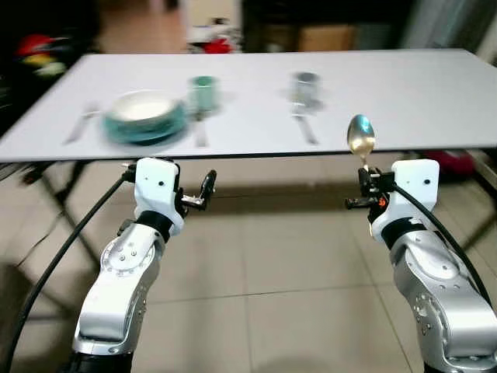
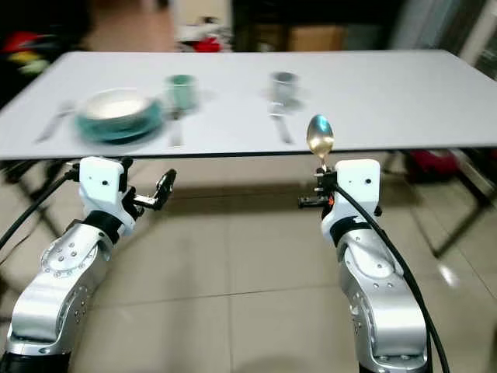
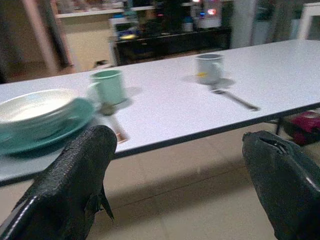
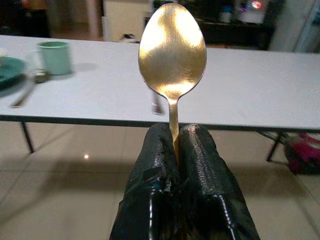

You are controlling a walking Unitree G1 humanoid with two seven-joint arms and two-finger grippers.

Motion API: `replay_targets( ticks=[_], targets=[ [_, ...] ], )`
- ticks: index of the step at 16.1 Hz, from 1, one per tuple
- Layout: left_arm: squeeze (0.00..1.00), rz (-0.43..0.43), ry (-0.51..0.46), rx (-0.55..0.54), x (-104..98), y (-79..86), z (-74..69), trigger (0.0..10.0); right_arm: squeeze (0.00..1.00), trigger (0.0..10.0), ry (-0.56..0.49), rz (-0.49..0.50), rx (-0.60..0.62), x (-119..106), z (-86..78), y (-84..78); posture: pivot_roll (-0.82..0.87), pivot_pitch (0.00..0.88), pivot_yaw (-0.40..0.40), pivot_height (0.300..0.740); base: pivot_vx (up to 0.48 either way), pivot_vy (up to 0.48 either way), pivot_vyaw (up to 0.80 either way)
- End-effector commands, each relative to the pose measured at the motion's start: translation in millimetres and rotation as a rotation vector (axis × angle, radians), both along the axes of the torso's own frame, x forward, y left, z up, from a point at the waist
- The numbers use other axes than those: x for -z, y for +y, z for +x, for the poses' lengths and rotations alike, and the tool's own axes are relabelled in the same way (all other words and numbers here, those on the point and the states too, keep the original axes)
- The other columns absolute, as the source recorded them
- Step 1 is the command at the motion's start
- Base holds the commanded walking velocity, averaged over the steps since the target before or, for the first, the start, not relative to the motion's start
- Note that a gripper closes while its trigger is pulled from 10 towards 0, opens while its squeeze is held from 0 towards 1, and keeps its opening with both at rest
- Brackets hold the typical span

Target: Setting the table

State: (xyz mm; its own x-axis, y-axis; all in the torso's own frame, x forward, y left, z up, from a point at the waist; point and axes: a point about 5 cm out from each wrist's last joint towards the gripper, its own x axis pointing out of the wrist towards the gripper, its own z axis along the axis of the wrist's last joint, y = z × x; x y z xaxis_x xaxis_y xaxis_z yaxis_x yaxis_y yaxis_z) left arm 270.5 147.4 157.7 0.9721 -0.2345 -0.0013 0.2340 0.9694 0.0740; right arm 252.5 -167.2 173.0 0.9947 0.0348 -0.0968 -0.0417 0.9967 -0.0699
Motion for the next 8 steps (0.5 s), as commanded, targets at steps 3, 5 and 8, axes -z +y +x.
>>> replay_targets(
  ticks=[3, 5, 8],
  targets=[
    [0.00, 0.004, -0.016, 0.026, -5.0, -9.1, 4.3, 10.0, 0.00, 10.0, 0.022, 0.040, -0.012, 0.4, -0.8, -1.2, 0.04, 0.000, 0.039, 0.740, 0.369, 0.000, 0.00],
    [0.00, 0.007, -0.021, 0.021, -7.2, -6.6, 3.0, 10.0, 0.00, 10.0, 0.036, 0.040, -0.035, 2.9, 1.7, 2.0, 0.05, 0.000, 0.037, 0.740, 0.368, 0.000, 0.00],
    [0.00, 0.014, -0.016, 0.009, -4.7, -1.7, 5.1, 10.0, 0.00, 10.0, 0.044, 0.036, -0.061, 3.3, 1.7, 4.6, 0.03, 0.000, 0.048, 0.740, 0.370, 0.000, 0.00]
  ],
)
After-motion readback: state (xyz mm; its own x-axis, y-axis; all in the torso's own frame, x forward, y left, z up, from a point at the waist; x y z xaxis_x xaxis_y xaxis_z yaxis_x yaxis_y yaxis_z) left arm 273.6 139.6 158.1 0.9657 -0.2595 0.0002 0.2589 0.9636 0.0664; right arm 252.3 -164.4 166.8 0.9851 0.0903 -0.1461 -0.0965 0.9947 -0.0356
